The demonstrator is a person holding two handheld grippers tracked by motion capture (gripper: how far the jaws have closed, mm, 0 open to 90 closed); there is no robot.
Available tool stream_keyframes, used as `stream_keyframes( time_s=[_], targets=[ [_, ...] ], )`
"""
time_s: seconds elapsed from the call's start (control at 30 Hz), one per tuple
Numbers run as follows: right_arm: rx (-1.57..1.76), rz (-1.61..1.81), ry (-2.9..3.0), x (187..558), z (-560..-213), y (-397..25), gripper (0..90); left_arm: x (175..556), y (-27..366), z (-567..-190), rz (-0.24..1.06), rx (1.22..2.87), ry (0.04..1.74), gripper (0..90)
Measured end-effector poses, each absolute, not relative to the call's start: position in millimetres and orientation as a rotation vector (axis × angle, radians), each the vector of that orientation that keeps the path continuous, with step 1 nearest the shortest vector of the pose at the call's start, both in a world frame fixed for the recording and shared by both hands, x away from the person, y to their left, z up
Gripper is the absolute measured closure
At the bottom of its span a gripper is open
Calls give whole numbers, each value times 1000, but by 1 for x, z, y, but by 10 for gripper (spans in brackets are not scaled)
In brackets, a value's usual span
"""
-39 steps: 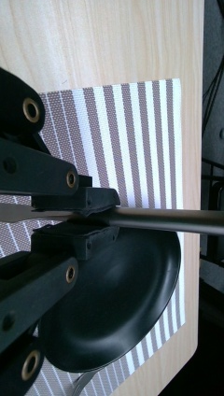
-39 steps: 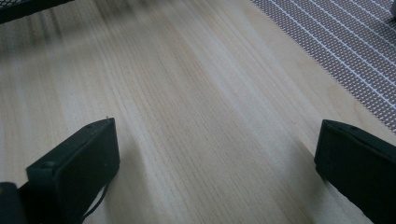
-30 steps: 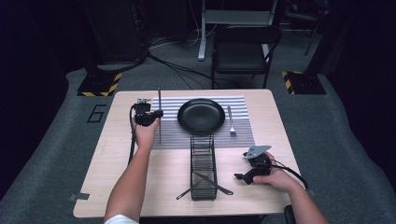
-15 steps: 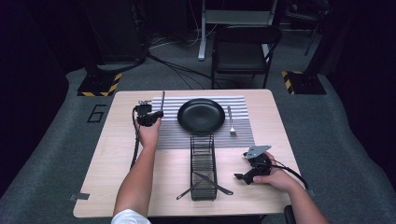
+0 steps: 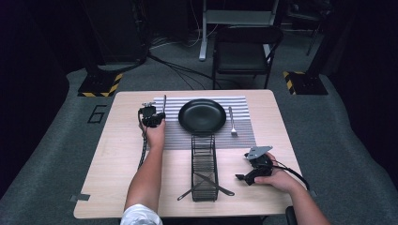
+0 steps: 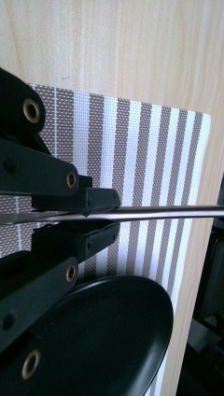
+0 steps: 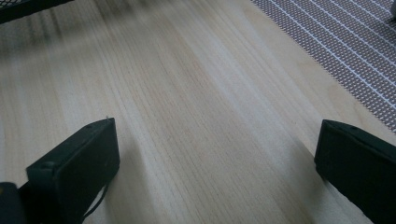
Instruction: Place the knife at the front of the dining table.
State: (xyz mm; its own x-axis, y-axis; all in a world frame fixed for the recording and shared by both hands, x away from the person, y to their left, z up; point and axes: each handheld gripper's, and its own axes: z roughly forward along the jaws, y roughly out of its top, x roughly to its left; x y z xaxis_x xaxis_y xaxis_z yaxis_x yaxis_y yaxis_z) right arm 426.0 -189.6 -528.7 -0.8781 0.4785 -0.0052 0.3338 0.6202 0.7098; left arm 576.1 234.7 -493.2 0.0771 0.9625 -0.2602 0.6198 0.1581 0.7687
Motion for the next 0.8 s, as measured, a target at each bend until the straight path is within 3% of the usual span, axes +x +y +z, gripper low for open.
stream_keyframes(
  time_s=[0.47, 0.8],
  targets=[
    [672, 1102, 2649, 426, -529, -190, 0, 588, 229, -514, 539, 1503, 1676, 826],
    [672, 1102, 2649, 426, -529, -190, 0, 596, 217, -521, 544, 1583, 1689, 825]
  ],
)
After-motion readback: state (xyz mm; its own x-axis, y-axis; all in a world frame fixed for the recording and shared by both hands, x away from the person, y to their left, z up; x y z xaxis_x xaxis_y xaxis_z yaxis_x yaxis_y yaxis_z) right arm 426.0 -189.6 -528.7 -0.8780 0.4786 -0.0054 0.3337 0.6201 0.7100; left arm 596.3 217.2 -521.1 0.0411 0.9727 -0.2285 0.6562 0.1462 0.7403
